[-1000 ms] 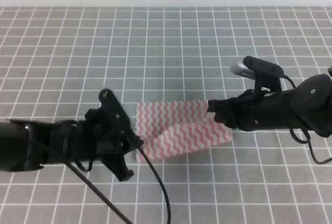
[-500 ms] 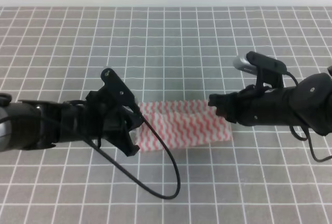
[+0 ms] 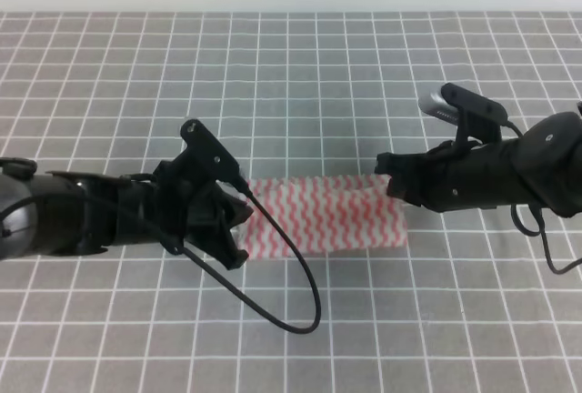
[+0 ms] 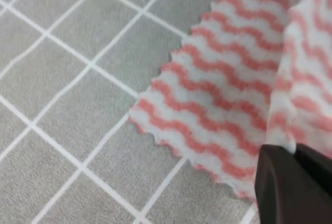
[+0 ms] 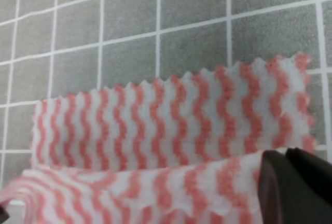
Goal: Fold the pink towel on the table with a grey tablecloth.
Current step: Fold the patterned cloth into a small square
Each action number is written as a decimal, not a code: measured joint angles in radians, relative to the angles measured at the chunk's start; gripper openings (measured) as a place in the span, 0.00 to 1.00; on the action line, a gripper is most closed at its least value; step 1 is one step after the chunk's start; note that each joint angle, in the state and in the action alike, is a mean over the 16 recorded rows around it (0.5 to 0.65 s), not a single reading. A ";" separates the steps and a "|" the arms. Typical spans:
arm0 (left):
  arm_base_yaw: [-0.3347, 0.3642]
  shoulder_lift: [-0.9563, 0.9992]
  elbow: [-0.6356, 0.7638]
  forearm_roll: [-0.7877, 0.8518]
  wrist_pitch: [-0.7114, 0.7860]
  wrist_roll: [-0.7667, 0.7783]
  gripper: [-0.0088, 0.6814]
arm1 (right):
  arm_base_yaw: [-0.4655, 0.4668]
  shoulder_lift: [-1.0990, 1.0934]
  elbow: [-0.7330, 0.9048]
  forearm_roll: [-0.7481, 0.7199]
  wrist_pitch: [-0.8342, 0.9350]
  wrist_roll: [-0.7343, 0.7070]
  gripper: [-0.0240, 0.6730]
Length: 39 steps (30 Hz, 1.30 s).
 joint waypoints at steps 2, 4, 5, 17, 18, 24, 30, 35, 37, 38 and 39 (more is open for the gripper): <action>0.000 0.003 -0.002 0.001 -0.002 0.000 0.01 | -0.001 0.006 -0.001 0.000 0.000 -0.001 0.01; 0.000 0.005 -0.004 0.001 -0.004 0.000 0.01 | -0.001 0.010 -0.002 0.000 -0.001 -0.001 0.01; 0.000 0.006 -0.005 0.001 -0.005 0.000 0.01 | -0.001 0.012 -0.002 0.000 -0.002 -0.002 0.01; -0.001 0.010 -0.012 0.002 -0.014 0.004 0.01 | -0.001 0.025 -0.003 0.001 -0.005 -0.003 0.01; -0.002 0.010 -0.012 0.002 -0.014 0.004 0.01 | -0.001 0.026 -0.004 0.001 -0.005 -0.003 0.01; -0.007 0.018 -0.012 0.001 -0.019 0.006 0.01 | -0.001 0.028 -0.010 0.000 -0.006 -0.004 0.01; -0.012 0.019 -0.012 0.001 -0.020 0.006 0.01 | -0.001 0.030 -0.017 0.000 -0.007 -0.003 0.01; -0.013 0.020 -0.012 0.001 -0.022 0.006 0.01 | -0.001 0.035 -0.020 0.000 -0.005 -0.003 0.01; -0.013 0.019 -0.012 0.001 -0.022 0.006 0.01 | -0.001 0.040 -0.020 0.000 -0.004 -0.003 0.01; -0.013 0.019 -0.012 0.001 -0.021 0.005 0.01 | -0.001 0.042 -0.021 0.000 -0.003 -0.003 0.01; -0.013 0.018 -0.012 0.001 -0.020 0.005 0.01 | -0.001 0.043 -0.021 0.000 -0.003 -0.003 0.01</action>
